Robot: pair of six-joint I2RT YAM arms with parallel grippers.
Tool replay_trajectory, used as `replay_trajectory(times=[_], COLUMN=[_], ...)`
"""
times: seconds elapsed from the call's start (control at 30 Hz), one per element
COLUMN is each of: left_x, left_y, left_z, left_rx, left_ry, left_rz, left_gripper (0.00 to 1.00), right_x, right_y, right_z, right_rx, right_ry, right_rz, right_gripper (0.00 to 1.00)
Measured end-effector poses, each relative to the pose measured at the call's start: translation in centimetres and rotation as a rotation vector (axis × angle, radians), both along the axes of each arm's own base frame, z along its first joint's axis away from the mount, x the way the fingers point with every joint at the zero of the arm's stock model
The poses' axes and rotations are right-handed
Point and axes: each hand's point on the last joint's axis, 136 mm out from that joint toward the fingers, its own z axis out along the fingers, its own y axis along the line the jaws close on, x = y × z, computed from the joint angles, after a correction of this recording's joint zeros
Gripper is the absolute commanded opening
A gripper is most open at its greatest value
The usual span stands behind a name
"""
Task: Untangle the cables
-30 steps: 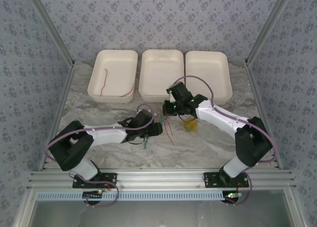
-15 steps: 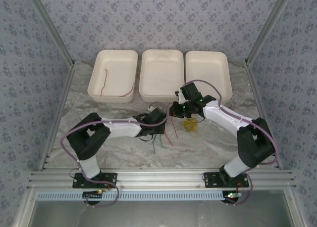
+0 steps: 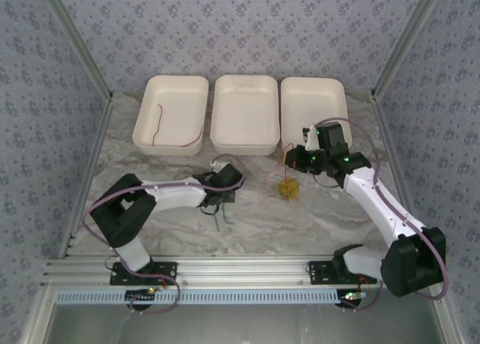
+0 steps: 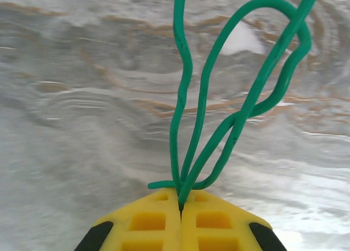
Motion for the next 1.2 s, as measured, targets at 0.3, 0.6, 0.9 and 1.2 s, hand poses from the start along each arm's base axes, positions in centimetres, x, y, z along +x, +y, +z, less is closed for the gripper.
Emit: replay_trajectory(times=[0.3,0.6,0.9,1.2], left_x=[1.4,1.1,-1.8,-4.1], left_y=[3.3,2.3,-6.1,-12.3], left_z=[2.7,10.3,18.0,16.0], left_rx=[-0.033,-0.213,-0.56,-0.61], left_ry=[-0.031,-0.146,-0.19,-0.122], left_rz=[0.051,0.013,-0.298,-0.477], left_gripper=[0.39,0.65,0.71,0.69], right_x=[0.1,1.1,1.2,0.9], right_y=[-0.7,0.5,1.4,2.1], right_z=[1.0,7.1,11.1,13.3], right_rx=[0.04,0.131,0.239,0.305], right_ry=[0.0,-0.102,-0.125,-0.129], right_rz=[-0.018,0.01,0.021,0.046], right_gripper=[0.0,0.0,0.0,0.0])
